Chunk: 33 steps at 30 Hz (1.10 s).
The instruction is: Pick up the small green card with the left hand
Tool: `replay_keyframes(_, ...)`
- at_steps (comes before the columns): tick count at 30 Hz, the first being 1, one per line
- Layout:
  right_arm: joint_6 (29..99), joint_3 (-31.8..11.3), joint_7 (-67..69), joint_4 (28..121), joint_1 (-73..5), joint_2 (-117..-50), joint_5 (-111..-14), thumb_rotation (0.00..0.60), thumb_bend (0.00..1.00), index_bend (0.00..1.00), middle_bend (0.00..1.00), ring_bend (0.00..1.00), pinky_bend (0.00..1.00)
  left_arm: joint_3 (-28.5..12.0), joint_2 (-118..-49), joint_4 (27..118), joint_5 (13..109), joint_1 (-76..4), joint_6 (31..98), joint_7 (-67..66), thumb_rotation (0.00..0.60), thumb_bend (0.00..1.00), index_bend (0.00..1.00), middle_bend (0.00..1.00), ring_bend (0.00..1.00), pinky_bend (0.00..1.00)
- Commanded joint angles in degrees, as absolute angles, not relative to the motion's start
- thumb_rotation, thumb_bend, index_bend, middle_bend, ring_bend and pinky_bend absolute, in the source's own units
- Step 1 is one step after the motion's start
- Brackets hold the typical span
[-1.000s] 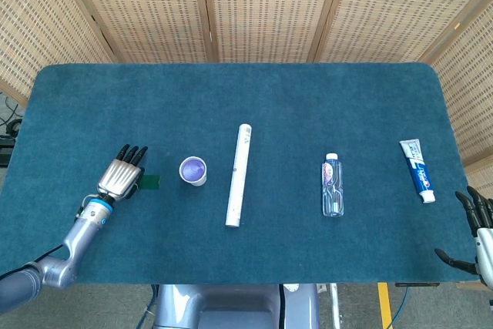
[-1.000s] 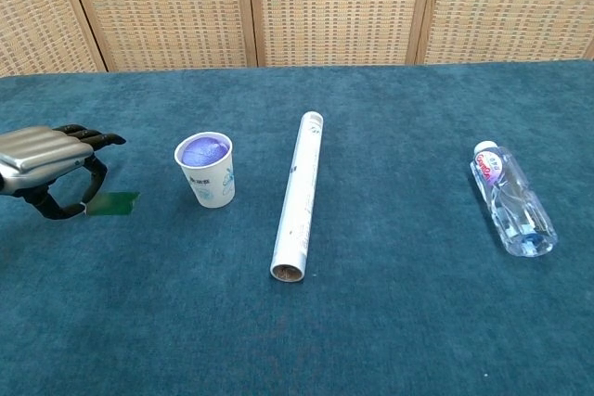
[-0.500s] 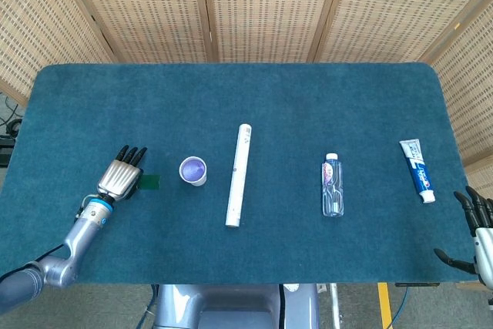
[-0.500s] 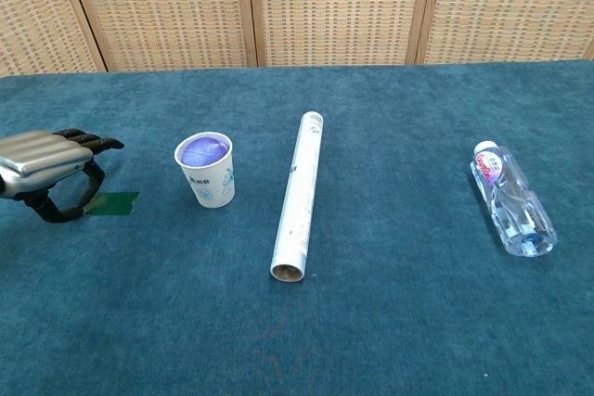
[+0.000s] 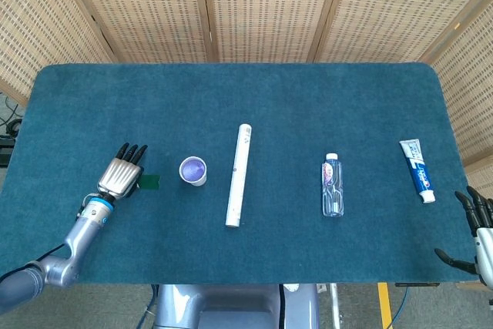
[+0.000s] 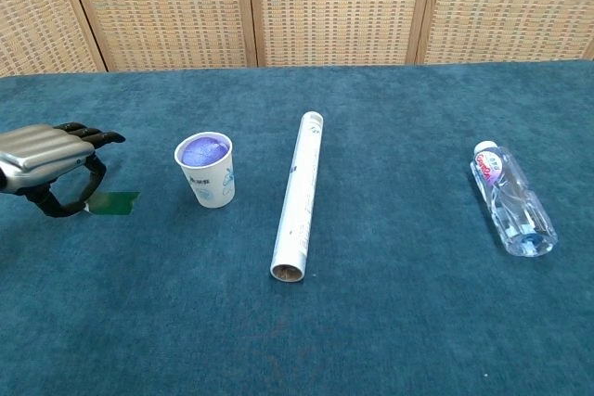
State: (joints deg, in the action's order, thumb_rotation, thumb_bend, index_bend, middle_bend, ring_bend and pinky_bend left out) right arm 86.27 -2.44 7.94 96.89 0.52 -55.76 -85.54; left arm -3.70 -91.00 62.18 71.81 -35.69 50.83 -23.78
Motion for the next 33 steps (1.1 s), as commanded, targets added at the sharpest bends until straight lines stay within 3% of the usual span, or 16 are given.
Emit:
replay_keyframes(1, 86.24, -2.44, 7.93, 96.89, 0.5, -55.78, -85.55, 0.6, 0.15, 0.0, 0.0, 0.0, 0.0, -3.7, -91.05, 62.2, 71.73, -35.75, 50.79, -23.96, 0.6, 0.48, 0.65, 0.0, 0.0, 0.0)
replay_keyframes(19, 86.18, -2.42, 7.9, 96.79, 0.48, -55.83, -85.56, 0.6, 0.15, 0.0, 0.0, 0.0, 0.0, -4.3, -91.08, 62.26, 71.26, -36.19, 51.35, -24.49, 0.6, 0.5, 0.67, 0.0, 0.0, 0.0)
replay_keyframes(33, 85.49, -2.61, 8.6, 96.2, 0.22, -55.88, -84.93, 0.6, 0.15, 0.0, 0.0, 0.0, 0.0, -7.19, -93.17, 62.68, 70.99, -39.07, 51.84, -24.32, 0.6, 0.5, 0.67, 0.0, 0.0, 0.0)
